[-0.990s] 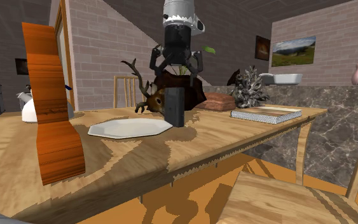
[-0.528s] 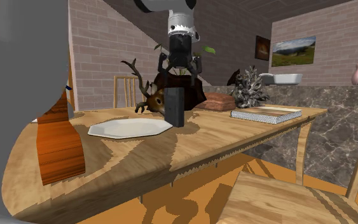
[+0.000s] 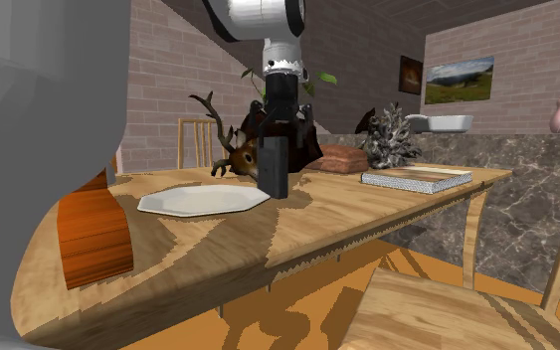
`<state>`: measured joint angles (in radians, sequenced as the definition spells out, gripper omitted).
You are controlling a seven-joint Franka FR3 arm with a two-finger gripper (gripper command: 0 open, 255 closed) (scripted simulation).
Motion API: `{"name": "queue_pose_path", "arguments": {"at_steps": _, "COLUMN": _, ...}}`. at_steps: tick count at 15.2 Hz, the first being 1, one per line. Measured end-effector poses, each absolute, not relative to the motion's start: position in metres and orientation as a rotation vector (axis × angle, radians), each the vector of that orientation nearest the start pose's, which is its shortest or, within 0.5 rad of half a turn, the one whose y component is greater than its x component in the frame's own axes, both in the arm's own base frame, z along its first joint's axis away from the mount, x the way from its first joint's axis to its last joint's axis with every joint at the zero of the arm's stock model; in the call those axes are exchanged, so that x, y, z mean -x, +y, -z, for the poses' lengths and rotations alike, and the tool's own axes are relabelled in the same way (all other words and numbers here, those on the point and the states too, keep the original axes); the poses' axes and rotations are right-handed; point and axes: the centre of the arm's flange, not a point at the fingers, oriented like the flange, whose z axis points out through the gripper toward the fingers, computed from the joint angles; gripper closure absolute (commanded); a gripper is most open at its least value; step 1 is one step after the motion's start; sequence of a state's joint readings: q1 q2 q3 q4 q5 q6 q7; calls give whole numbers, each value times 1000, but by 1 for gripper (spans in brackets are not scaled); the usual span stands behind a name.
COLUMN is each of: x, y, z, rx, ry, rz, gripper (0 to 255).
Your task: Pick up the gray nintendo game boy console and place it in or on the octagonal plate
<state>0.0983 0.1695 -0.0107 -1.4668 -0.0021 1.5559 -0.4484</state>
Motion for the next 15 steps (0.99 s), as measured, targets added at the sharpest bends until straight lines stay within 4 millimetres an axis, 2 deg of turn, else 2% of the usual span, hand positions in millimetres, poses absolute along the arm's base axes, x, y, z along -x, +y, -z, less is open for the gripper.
{"name": "queue_pose_path", "arguments": {"at_steps": 7, "x": -599, "y": 54, "z": -566, "rx": 3017, "ry": -829, "rz": -124, "gripper": 0}}
{"name": "queue_pose_path", "arguments": {"at_steps": 8, "x": -599, "y": 54, "z": -566, "rx": 3017, "ry": -829, "rz": -124, "gripper": 255}}
{"name": "queue_pose_path", "arguments": {"at_steps": 15, "x": -599, "y": 53, "z": -566, "rx": 3017, "ry": -828, "rz": -124, "gripper": 255}}
